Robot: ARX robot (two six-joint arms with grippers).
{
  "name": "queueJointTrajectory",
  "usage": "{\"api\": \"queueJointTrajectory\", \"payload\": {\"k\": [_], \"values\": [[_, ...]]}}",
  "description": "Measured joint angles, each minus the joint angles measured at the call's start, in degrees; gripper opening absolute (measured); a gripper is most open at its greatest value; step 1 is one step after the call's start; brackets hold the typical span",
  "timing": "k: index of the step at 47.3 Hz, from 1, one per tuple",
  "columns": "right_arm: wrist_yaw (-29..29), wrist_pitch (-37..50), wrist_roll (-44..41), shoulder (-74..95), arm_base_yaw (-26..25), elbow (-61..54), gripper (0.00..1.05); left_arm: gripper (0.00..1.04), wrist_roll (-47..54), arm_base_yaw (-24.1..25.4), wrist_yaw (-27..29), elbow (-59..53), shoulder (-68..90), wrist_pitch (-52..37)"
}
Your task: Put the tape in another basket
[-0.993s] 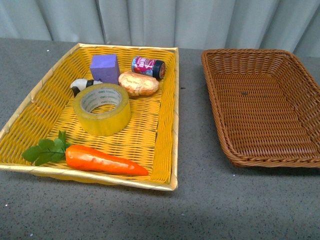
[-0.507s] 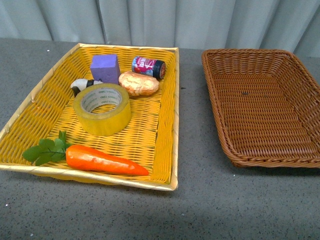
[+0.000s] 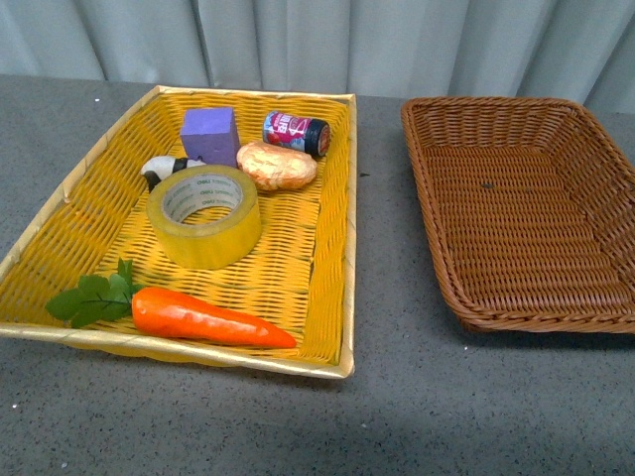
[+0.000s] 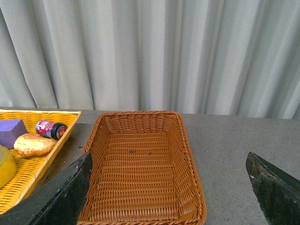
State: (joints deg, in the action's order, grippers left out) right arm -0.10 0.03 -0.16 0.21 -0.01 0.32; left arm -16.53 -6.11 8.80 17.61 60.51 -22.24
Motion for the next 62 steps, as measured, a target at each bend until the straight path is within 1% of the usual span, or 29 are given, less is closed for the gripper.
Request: {"api": "queueJointTrajectory", "payload": {"k": [2, 9, 17, 30, 43, 44, 46, 49, 52, 56, 57, 62], "values": [[0.0, 0.0, 0.0, 0.0, 0.0, 0.0, 0.96, 0.98, -0.6, -0.2, -1.7, 3.0, 6.9, -0.2], [0.0, 0.0, 0.0, 0.0, 0.0, 0.0, 0.96, 0.98, -3.7, -0.7, -4.0, 12.5, 25.9, 1.6], [0.0, 0.0, 0.0, 0.0, 0.0, 0.0, 0.96, 0.98, -7.6, -0.8, -5.0, 21.9, 39.5, 4.4], [0.0, 0.0, 0.0, 0.0, 0.0, 0.0, 0.96, 0.98, -7.0, -2.1, -4.7, 30.6, 50.0, 5.2], [0.0, 0.0, 0.0, 0.0, 0.0, 0.0, 0.96, 0.98, -6.6, -1.2, -5.0, 37.0, 57.6, 7.8], [0.0, 0.0, 0.0, 0.0, 0.0, 0.0, 0.96, 0.97, -6.3, -1.2, -4.7, 37.2, 57.8, 8.1], [0.0, 0.0, 0.0, 0.0, 0.0, 0.0, 0.96, 0.88, -5.9, -1.2, -3.9, 37.5, 58.2, 8.4], [0.0, 0.0, 0.0, 0.0, 0.0, 0.0, 0.96, 0.78, -6.1, -1.2, -4.6, 37.7, 58.5, 8.7], [0.0, 0.0, 0.0, 0.0, 0.0, 0.0, 0.96, 0.63, -6.1, -1.5, -4.6, 37.8, 58.7, 8.7], [0.0, 0.0, 0.0, 0.0, 0.0, 0.0, 0.96, 0.47, -5.8, -1.7, -4.5, 38.1, 58.8, 8.7], [0.0, 0.0, 0.0, 0.0, 0.0, 0.0, 0.96, 0.45, -5.9, -1.7, -4.6, 38.1, 58.8, 8.7], [0.0, 0.0, 0.0, 0.0, 0.0, 0.0, 0.96, 0.30, -6.1, -2.0, -4.3, 38.3, 58.8, 8.7]]}}
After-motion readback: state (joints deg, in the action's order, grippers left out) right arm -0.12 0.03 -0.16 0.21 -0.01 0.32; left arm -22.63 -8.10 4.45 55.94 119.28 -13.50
